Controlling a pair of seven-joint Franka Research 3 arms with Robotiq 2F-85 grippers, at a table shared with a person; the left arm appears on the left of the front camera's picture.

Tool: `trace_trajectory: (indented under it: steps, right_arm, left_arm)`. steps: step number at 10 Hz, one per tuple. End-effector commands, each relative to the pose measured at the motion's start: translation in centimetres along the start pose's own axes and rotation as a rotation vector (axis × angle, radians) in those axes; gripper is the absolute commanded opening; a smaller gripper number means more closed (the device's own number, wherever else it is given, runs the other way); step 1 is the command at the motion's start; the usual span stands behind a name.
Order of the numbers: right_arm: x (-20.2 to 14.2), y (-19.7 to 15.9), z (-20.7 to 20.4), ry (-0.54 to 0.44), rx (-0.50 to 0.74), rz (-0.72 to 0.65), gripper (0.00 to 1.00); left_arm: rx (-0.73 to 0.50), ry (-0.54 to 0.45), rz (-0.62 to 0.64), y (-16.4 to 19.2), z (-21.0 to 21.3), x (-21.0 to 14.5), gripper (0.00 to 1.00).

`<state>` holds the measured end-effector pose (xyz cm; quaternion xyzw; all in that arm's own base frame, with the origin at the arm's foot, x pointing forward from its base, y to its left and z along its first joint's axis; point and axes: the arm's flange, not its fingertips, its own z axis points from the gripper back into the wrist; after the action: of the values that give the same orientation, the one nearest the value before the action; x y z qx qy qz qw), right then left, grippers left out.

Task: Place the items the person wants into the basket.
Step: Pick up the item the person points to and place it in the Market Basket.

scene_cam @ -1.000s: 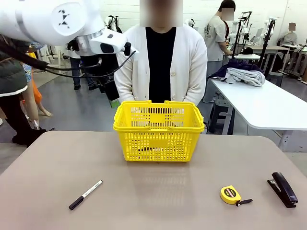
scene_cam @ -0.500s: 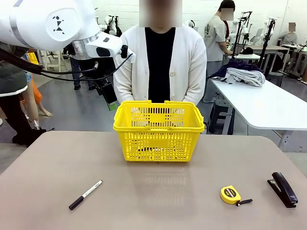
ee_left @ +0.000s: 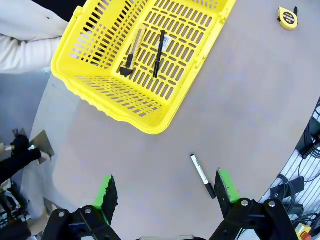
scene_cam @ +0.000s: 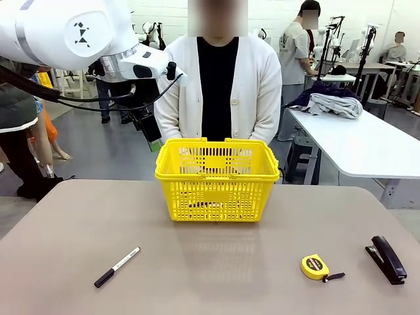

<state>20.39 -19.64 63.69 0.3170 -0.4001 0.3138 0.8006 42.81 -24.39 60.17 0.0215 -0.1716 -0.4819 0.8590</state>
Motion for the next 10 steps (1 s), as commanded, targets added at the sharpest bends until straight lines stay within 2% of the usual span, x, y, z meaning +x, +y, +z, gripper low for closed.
trace_trajectory:
  steps: [1,4,6,8,10]
  right_arm:
    - [0.2,0.0,0.1,-0.024,0.015,0.013,1.0]
    - [0.2,0.0,0.1,-0.024,0.015,0.013,1.0]
    - [0.2,0.0,0.1,-0.024,0.015,0.013,1.0]
    - [0.2,0.0,0.1,-0.024,0.015,0.013,1.0]
    - [0.2,0.0,0.1,-0.024,0.015,0.013,1.0]
  left_arm:
    - [0.002,0.011,0.007,0.2,0.2,0.1,1.0]
    - [0.0,0.0,0.0,0.0,0.0,0.0,1.0]
    - [-0.072,-0.144,-0.016,2.5,2.8,-6.7,1.0]
    - [-0.172,-0.249,-0.003,5.7,5.0,-15.7,1.0]
    - [-0.215,-0.38,0.003,8.1,6.9,-23.0,1.0]
